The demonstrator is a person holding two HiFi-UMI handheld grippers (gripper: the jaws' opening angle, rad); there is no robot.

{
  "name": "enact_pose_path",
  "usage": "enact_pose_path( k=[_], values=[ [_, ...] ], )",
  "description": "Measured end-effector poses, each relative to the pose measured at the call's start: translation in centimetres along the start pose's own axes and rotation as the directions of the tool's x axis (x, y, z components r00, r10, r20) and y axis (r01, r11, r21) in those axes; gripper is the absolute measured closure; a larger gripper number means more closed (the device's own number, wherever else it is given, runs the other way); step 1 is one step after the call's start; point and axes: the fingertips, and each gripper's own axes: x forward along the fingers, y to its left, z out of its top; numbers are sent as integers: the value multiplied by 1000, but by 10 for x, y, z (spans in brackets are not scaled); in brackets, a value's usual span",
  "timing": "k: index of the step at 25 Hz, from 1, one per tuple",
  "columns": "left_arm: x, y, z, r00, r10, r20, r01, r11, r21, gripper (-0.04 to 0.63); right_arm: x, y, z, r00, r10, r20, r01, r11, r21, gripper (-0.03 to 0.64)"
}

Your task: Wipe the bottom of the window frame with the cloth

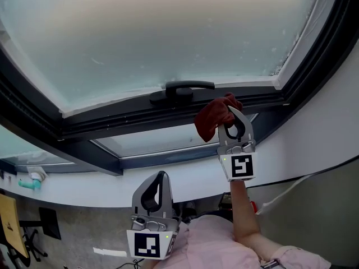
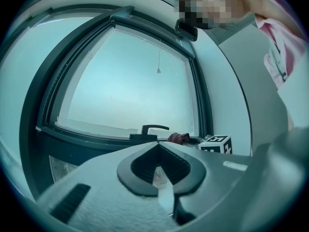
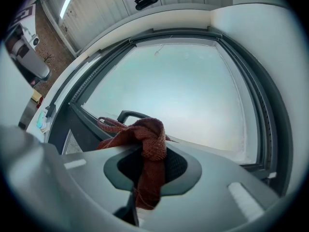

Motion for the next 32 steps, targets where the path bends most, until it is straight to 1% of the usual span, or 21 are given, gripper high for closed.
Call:
enact_pose_path(
  k=[6,8,11,16,22,32],
  values=[
    [2,-1,1,1000,-7,4,7,1000,-2,598,-6,-16,-10,999,-27,-45,27,1000,7,548],
    [1,0,2,1000,-7,4,7,1000,-1,598,-7,-21,-9,998,-40,-39,40,999,9,548],
    [1,1,1,1000,-3,3,3,1000,-2,598,-12,-28,-20,995,-48,-86,47,999,-13,548],
    [1,0,0,1000,-3,2,3,1000,-4,598,-17,-42,-26,989,-83,-119,82,997,-7,548],
    [2,-1,0,1000,-3,2,3,1000,-4,598,-20,-59,-27,989,-115,-91,116,993,7,548],
    [4,-1,2,1000,-2,6,2,1000,-2,598,-30,-88,-34,976,-188,-108,192,981,22,548]
  ],
)
